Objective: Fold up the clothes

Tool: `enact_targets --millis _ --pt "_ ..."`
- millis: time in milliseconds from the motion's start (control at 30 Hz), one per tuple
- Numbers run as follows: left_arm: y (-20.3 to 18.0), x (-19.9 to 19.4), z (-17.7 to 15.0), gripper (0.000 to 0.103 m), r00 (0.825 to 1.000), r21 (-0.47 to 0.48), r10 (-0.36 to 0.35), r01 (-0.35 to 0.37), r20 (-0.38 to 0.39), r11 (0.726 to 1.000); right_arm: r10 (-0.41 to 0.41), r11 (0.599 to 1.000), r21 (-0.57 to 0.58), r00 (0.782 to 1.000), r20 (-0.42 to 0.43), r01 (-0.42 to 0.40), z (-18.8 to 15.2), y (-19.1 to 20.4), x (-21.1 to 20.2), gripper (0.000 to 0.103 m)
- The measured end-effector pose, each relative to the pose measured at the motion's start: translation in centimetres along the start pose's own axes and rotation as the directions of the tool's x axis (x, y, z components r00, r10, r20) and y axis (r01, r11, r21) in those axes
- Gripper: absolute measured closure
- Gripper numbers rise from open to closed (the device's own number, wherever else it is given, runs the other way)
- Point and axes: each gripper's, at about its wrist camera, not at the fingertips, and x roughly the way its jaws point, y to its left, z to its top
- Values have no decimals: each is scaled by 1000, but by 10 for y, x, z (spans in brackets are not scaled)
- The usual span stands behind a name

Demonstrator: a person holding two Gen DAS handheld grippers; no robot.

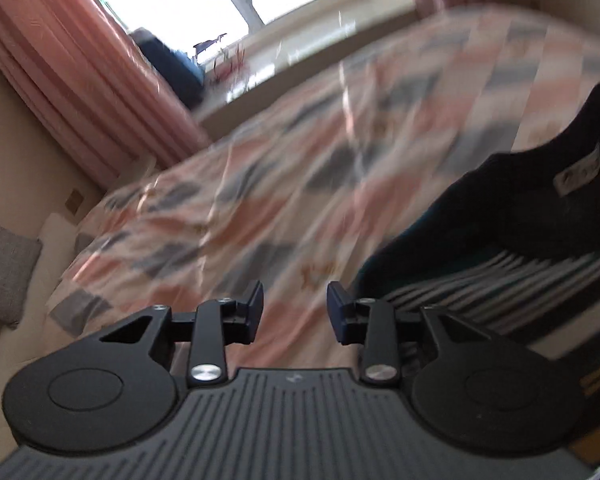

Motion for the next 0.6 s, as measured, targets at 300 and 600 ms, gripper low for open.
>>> enact_targets --millis 300,600 --pt "-23 5 -188 71 946 -190 -234 193 -225 963 233 897 423 952 -200 -131 -203 -11 24 41" --pt "-5 -118 -321 72 843 -535 -421 197 -335 821 324 645 759 870 -372 84 -409 -47 -84 34"
